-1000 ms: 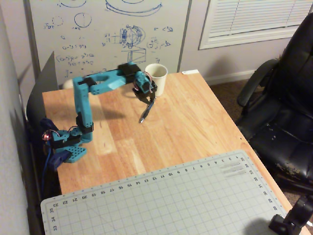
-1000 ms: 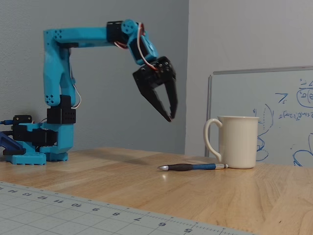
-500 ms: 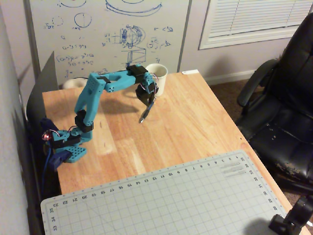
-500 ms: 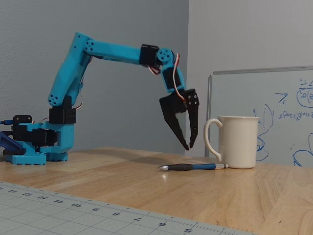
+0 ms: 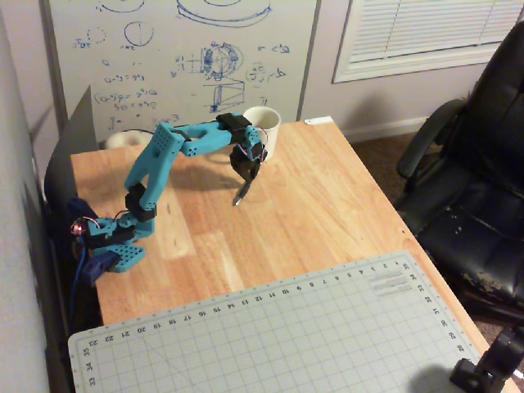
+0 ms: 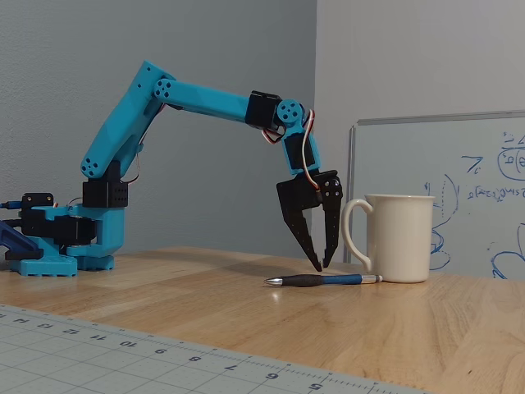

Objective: Touch the pen.

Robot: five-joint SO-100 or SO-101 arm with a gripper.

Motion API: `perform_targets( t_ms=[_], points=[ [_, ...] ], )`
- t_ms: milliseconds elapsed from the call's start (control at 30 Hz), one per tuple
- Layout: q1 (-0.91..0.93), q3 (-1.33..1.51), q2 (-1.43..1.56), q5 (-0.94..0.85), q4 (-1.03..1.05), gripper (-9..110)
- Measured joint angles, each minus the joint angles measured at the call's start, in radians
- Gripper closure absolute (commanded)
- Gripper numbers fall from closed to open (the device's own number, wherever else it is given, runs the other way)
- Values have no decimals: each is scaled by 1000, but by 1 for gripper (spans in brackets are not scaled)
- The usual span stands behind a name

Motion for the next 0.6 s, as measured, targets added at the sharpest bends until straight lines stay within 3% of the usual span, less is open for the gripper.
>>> perform_targets(
  t_ms=[600],
  points=[
    [0,-2,-23,-2,0,101]
  ],
)
